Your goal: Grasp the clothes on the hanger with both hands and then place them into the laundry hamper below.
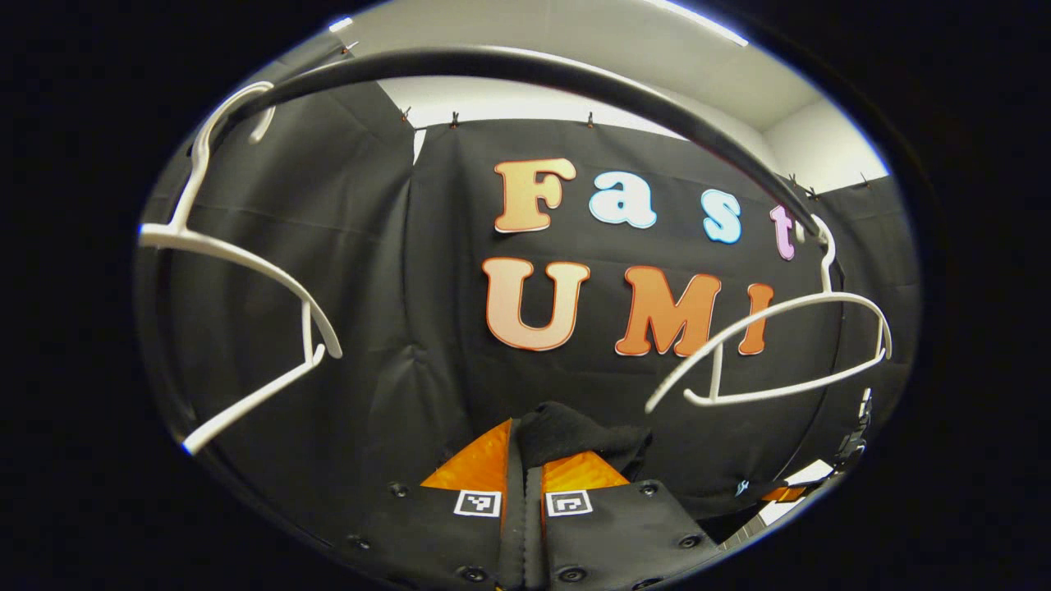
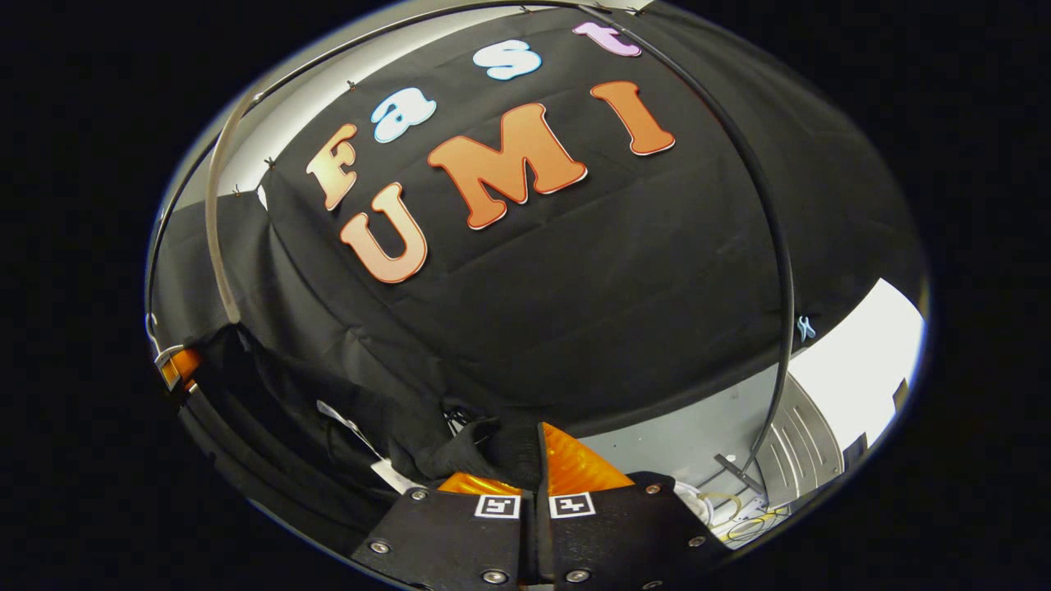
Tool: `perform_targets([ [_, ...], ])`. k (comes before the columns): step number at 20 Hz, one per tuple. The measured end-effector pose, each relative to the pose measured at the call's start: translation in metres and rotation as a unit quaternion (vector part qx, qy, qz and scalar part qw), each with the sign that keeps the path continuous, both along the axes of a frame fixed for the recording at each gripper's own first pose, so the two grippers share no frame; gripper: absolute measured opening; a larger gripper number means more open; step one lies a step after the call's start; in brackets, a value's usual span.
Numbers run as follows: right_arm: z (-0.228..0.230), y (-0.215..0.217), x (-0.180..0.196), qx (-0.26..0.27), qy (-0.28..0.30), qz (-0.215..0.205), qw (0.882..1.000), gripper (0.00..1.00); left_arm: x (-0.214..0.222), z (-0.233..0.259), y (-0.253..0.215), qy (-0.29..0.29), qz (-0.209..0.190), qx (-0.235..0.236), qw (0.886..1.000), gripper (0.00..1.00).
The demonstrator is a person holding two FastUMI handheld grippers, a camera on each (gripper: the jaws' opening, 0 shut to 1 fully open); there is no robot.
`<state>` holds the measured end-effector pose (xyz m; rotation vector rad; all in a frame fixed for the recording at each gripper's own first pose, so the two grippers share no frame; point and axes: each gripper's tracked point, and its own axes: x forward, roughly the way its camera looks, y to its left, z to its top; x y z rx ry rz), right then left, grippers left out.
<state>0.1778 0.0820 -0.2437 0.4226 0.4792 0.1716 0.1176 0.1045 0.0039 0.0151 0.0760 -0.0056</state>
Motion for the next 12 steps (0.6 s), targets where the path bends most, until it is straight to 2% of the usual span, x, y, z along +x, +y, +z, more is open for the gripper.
perform_targets([
  [4, -0.016, -0.001, -0.011, -0.005, 0.02, -0.007, 1.0, 0.0, -0.001, -0.04, 0.003, 0.039, -0.01, -0.013, 0.999, 0.06],
  [12, -0.034, -0.029, -0.028, -0.022, 0.044, -0.038, 0.998, 0.0, 0.002, -0.115, -0.022, 0.124, -0.042, -0.024, 0.991, 0.06],
])
